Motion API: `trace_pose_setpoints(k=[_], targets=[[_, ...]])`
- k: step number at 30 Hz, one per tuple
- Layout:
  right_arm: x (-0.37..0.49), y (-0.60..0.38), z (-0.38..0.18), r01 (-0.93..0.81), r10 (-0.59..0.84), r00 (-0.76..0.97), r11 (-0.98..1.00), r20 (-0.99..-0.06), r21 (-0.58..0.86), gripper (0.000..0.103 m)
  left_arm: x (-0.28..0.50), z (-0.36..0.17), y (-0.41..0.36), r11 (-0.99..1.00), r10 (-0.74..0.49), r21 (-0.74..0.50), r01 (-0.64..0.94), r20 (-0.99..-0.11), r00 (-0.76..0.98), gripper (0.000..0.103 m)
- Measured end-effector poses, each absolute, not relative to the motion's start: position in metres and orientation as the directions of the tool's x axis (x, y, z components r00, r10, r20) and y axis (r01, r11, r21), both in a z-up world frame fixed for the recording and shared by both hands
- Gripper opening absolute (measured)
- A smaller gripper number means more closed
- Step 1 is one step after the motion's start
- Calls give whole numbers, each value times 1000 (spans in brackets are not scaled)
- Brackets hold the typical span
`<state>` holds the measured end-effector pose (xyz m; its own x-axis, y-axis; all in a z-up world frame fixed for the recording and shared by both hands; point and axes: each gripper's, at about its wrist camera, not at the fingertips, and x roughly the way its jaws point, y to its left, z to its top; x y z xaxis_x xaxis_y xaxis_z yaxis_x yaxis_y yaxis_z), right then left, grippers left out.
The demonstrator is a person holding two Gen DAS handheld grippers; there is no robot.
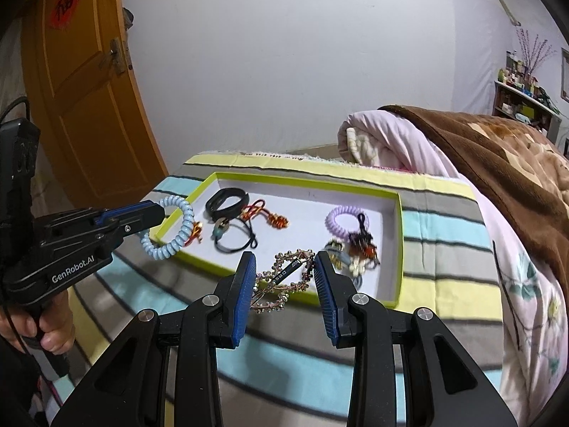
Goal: Organize jewelry
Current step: 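Carry both bracelets into the green box while both tools open to release them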
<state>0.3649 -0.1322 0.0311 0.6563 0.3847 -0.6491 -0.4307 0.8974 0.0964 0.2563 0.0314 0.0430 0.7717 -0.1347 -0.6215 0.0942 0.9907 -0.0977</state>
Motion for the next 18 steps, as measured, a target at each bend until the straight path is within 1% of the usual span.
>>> trace_pose_setpoints(k=[12, 18], targets=[[418, -119, 8, -415, 375, 625, 902, -685, 115, 35, 290, 19, 39, 990, -140, -104, 95, -650, 747, 9], [439, -113, -8, -411, 360, 606, 905, -710, 108, 35, 303, 3, 39, 990, -139, -100, 96, -680, 720, 9]])
